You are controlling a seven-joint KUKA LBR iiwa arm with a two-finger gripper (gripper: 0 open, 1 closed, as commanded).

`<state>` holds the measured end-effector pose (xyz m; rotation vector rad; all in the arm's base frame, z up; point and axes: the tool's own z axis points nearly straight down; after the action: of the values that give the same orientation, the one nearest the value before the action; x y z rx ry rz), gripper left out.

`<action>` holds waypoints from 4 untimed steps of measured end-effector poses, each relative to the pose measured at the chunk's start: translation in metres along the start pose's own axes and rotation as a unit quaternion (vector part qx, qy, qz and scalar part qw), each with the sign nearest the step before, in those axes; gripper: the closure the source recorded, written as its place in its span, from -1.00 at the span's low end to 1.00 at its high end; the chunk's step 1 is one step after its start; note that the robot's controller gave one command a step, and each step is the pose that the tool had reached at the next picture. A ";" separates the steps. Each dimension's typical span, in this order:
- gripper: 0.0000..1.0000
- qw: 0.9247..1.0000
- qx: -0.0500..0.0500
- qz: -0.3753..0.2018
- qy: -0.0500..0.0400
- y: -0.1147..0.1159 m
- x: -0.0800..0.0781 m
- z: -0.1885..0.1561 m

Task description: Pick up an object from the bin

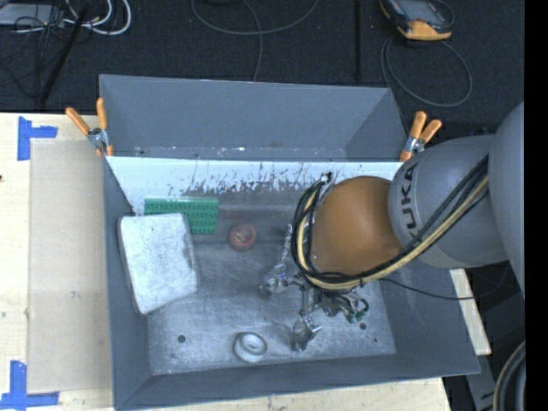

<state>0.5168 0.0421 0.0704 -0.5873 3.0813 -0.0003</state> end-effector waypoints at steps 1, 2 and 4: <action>-1.00 1.000 0.000 -0.014 -0.002 -0.026 -0.074 -0.028; -1.00 1.000 0.001 -0.014 0.000 -0.073 -0.067 -0.060; 1.00 1.000 0.000 -0.013 -0.005 -0.091 -0.077 -0.017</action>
Offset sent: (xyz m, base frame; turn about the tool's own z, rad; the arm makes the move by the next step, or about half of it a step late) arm 0.0739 0.0020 0.0269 -0.0303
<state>0.6215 -0.0140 0.0879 -0.6246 3.0648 0.0037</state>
